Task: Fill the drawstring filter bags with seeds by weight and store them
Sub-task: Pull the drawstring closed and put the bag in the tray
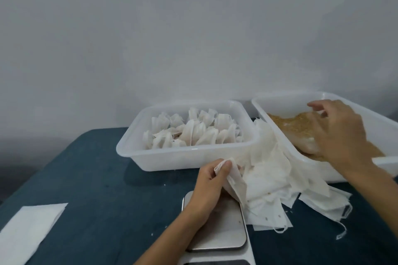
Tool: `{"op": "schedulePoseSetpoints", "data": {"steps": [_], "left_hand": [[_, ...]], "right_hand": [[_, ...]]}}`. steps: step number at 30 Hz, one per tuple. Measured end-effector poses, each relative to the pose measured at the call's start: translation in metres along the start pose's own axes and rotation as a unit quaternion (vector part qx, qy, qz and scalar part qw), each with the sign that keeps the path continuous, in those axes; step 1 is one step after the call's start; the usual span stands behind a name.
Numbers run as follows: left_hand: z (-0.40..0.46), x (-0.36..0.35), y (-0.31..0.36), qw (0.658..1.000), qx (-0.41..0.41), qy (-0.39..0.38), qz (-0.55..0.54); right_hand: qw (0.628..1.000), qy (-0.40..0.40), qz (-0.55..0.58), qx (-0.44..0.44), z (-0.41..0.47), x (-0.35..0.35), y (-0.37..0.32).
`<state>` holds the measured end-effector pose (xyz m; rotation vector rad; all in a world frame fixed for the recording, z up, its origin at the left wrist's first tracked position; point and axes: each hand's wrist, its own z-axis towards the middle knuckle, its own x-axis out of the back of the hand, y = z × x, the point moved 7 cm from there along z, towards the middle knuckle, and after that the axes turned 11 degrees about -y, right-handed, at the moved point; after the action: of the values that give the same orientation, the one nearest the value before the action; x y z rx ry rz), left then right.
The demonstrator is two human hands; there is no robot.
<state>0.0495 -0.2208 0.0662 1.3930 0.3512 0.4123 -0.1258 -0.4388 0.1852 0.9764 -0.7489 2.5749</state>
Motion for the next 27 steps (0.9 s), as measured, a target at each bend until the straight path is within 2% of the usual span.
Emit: {"op": "schedulePoseSetpoints", "data": {"steps": [3,7,10,14,17,21,25,27], "left_hand": [[-0.002,0.029,0.004,0.999,-0.011,0.037,0.001],[-0.006,0.066,0.011,0.996,-0.020,0.073,0.037],[0.000,0.089,0.033,0.996,-0.026,0.061,0.063],[0.031,0.120,0.080,0.993,-0.027,0.061,0.097],[0.075,0.151,0.101,0.982,-0.013,0.105,0.155],[0.131,0.199,0.097,0.949,0.037,0.179,0.257],[0.161,0.234,0.074,0.915,0.098,0.209,0.331],[0.170,0.243,0.063,0.885,0.131,0.214,0.391]], "right_hand": [[0.989,0.045,0.129,0.059,-0.030,0.013,-0.055],[0.968,0.016,0.250,0.036,-0.053,-0.008,-0.077],[0.954,-0.012,0.299,0.021,-0.067,-0.035,-0.081],[0.946,-0.039,0.322,0.027,-0.076,-0.056,-0.087],[0.944,-0.038,0.324,0.042,-0.078,-0.059,-0.092],[0.952,-0.035,0.298,0.060,-0.080,-0.064,-0.093],[0.956,-0.028,0.286,0.056,-0.078,-0.066,-0.092],[0.957,-0.029,0.283,0.054,-0.078,-0.068,-0.091]]}}
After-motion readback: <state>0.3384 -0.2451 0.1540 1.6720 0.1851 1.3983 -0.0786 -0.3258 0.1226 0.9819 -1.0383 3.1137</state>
